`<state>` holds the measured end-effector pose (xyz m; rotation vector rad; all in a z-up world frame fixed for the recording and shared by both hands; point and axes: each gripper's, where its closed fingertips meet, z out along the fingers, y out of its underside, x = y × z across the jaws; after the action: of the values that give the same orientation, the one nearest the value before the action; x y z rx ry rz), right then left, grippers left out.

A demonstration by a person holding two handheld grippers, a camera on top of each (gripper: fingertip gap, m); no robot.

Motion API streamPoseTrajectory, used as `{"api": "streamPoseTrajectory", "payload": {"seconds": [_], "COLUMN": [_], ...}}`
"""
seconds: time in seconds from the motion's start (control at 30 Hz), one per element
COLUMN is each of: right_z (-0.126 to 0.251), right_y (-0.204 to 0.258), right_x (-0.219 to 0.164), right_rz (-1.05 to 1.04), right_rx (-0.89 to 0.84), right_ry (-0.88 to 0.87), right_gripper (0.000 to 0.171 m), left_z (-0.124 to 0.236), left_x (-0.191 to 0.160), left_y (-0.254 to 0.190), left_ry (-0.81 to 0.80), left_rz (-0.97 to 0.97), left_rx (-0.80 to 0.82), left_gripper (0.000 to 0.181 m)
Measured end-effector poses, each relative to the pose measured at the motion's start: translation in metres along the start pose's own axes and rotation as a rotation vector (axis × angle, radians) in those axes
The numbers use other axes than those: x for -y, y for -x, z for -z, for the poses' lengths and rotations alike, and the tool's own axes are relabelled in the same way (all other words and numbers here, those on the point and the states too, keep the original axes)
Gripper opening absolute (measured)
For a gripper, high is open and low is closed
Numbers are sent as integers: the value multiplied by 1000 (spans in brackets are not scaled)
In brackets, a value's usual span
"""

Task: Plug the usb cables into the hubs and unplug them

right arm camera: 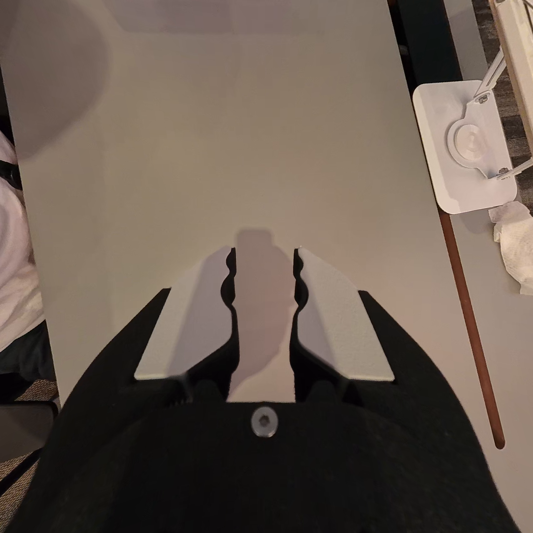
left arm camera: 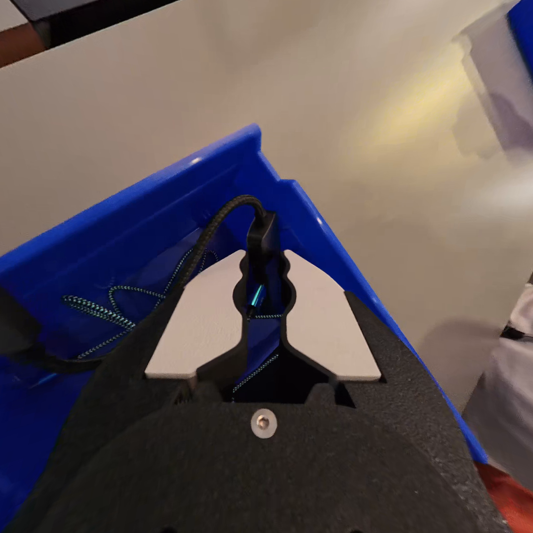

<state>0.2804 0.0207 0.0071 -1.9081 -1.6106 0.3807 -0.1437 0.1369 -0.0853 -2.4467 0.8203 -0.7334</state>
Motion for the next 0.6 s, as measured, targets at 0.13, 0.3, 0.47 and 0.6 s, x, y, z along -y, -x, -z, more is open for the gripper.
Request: {"api": "streamPoseTrajectory", "payload": {"seconds": [0.13, 0.3, 0.47, 0.6], "right_z": [0, 2, -2, -20], "right_y": [4, 7, 5, -1], "right_x": [-5, -10, -4, 8], "right_rz": [6, 11, -9, -28], "right_rx": [-6, -15, -18, -43], "right_ry": [23, 34, -22, -86], "right_gripper": [37, 37, 37, 37], "left_z": [-8, -2, 42, 86], "left_x": [-6, 3, 38, 75], "left_y": [0, -4, -10, -31], "left_ry": [73, 31, -223, -442], "left_rz": [-55, -28, -3, 25], "left_rx": [49, 15, 79, 134], "left_gripper": [26, 13, 12, 12]}}
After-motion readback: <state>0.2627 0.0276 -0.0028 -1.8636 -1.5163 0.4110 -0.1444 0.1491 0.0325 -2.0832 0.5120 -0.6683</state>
